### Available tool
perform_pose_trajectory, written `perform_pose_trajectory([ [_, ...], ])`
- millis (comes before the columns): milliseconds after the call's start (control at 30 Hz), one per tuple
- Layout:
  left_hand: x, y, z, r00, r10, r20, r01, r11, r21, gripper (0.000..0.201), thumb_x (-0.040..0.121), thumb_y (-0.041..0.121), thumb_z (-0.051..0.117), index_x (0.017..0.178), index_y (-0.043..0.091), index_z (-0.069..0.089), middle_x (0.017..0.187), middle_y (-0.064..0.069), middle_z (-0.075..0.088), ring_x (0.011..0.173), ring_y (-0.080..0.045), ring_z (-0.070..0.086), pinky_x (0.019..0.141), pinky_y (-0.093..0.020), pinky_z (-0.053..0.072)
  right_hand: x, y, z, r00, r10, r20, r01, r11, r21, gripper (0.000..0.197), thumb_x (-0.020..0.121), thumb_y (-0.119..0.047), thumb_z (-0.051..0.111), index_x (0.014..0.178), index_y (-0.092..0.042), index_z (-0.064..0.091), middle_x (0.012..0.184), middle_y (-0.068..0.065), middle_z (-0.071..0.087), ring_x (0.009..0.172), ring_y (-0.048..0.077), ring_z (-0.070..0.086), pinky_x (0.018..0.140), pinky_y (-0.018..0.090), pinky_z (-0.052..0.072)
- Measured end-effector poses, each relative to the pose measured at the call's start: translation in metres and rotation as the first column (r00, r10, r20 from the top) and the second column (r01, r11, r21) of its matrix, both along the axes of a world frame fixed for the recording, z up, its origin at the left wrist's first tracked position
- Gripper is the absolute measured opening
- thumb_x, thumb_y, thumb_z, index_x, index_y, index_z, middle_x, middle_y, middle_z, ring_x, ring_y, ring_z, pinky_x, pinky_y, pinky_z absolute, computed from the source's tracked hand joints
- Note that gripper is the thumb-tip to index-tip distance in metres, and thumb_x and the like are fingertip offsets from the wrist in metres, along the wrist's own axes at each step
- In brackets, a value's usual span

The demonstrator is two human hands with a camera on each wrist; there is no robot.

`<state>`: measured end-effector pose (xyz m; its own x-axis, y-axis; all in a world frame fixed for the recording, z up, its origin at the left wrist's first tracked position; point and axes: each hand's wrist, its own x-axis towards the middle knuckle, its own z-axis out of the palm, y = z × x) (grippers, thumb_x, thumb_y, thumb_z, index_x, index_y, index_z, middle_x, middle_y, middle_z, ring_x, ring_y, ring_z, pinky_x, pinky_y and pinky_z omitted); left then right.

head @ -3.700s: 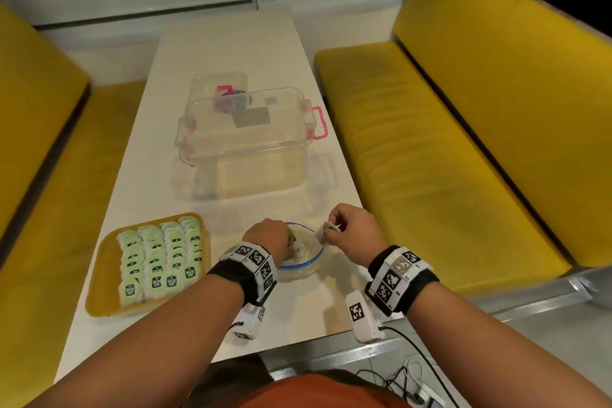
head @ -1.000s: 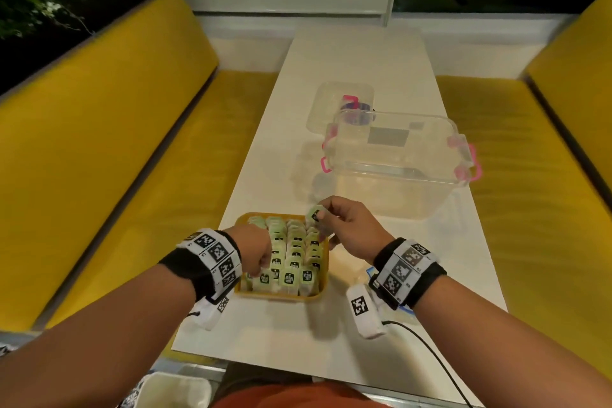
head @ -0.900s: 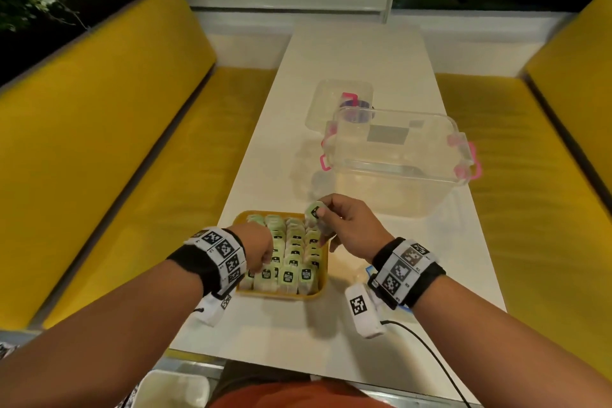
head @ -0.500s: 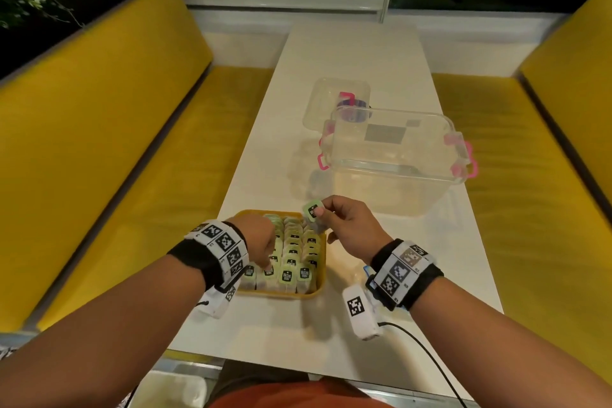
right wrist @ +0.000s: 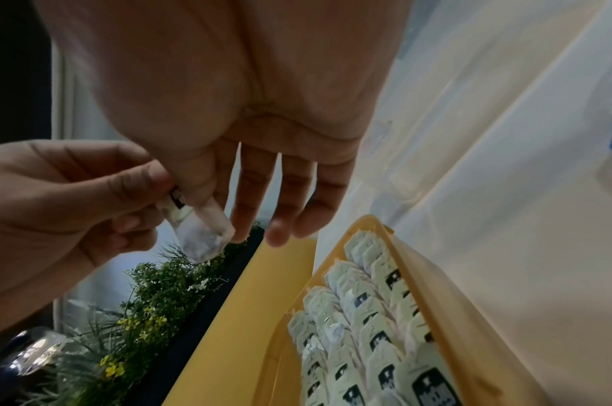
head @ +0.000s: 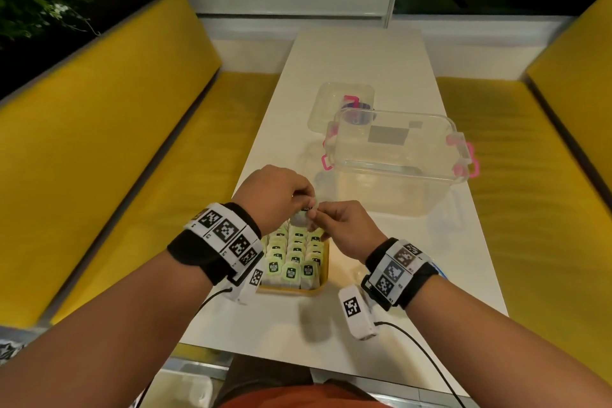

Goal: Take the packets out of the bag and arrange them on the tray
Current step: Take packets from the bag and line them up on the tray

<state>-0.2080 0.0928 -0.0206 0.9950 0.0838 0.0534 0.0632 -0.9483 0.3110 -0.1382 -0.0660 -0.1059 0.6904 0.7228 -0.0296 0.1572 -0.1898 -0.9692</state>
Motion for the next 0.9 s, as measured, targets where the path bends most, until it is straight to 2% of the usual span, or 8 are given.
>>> perform_pose_trajectory([
  [100,0.002,-0.001,0.004,0.999,0.04,0.007,-0.039,0.998,-0.055,0.009,0.085,0.038,0.069,0.086,0.03,0.074,0.078,0.013,0.069,0.064,-0.001,0.052,0.06,-0.016,0.036,-0.002,0.001,0.001,0.999,-0.002,0.034,0.002,1.0,0.001,0.027,0.095,-0.022,0.062,0.082,0.0,0.069,0.071,0.015,0.062,0.065,0.023,0.055,0.065,0.044,0.051],
  [233,0.002,-0.003,0.013,0.999,0.028,-0.038,-0.029,0.999,-0.033,0.01,0.084,0.037,0.069,0.085,0.029,0.075,0.077,0.011,0.07,0.067,-0.005,0.056,0.059,-0.018,0.036,-0.004,0.002,0.009,0.994,-0.082,-0.077,0.09,0.989,0.114,0.008,0.088,-0.012,0.071,0.082,-0.017,0.074,0.069,0.014,0.065,0.058,0.016,0.056,0.056,0.031,0.049],
  [367,0.001,-0.006,0.019,0.999,0.029,-0.025,-0.03,0.998,-0.053,0.009,0.085,0.034,0.069,0.084,0.027,0.075,0.077,0.01,0.07,0.071,-0.006,0.059,0.06,-0.02,0.04,-0.003,0.002,0.014,0.993,-0.061,-0.102,0.073,0.991,0.116,0.002,0.085,-0.016,0.074,0.083,-0.016,0.074,0.074,0.007,0.069,0.062,0.012,0.06,0.06,0.032,0.05],
  [433,0.001,-0.008,0.02,0.999,0.051,-0.015,-0.052,0.991,-0.122,0.009,0.085,0.034,0.071,0.084,0.025,0.074,0.074,0.01,0.068,0.069,-0.006,0.06,0.059,-0.017,0.038,-0.004,0.003,0.018,0.993,-0.044,-0.107,0.056,0.992,0.11,0.011,0.08,-0.023,0.079,0.089,-0.018,0.074,0.08,0.002,0.071,0.068,0.01,0.061,0.063,0.031,0.051],
  [533,0.001,-0.01,0.023,0.997,0.078,0.007,-0.075,0.979,-0.188,0.01,0.082,0.033,0.074,0.083,0.023,0.074,0.071,0.009,0.067,0.066,-0.005,0.059,0.058,-0.017,0.042,-0.006,0.006,0.022,0.993,-0.007,-0.121,0.022,0.992,0.123,0.015,0.082,-0.023,0.078,0.092,-0.012,0.075,0.084,0.015,0.073,0.073,0.017,0.062,0.066,0.035,0.05],
  [700,-0.005,-0.002,0.024,0.997,0.036,-0.066,-0.046,0.984,-0.171,0.004,0.086,0.024,0.071,0.089,0.022,0.072,0.075,0.01,0.066,0.07,-0.007,0.062,0.062,-0.018,0.046,-0.004,0.009,0.017,0.994,0.023,-0.105,-0.015,0.997,0.075,0.015,0.087,-0.018,0.072,0.091,-0.003,0.072,0.085,0.019,0.072,0.069,0.021,0.063,0.067,0.04,0.052],
  [800,-0.011,0.01,0.019,0.996,0.053,-0.076,-0.059,0.996,-0.072,0.003,0.088,0.031,0.067,0.089,0.028,0.066,0.077,0.013,0.062,0.075,-0.006,0.057,0.061,-0.02,0.039,-0.003,0.011,0.011,0.991,0.034,-0.132,-0.027,0.998,0.055,0.013,0.086,-0.019,0.074,0.093,-0.008,0.072,0.087,0.015,0.073,0.069,0.025,0.065,0.067,0.041,0.055],
  [900,-0.018,0.029,0.011,0.988,0.121,-0.092,-0.125,0.992,-0.034,0.005,0.088,0.032,0.067,0.087,0.029,0.063,0.078,0.011,0.062,0.074,-0.008,0.057,0.061,-0.025,0.042,0.002,0.01,-0.001,0.996,-0.086,-0.039,0.083,0.994,-0.072,0.013,0.086,-0.026,0.073,0.096,-0.018,0.068,0.09,0.004,0.069,0.066,0.016,0.063,0.062,0.032,0.053],
])
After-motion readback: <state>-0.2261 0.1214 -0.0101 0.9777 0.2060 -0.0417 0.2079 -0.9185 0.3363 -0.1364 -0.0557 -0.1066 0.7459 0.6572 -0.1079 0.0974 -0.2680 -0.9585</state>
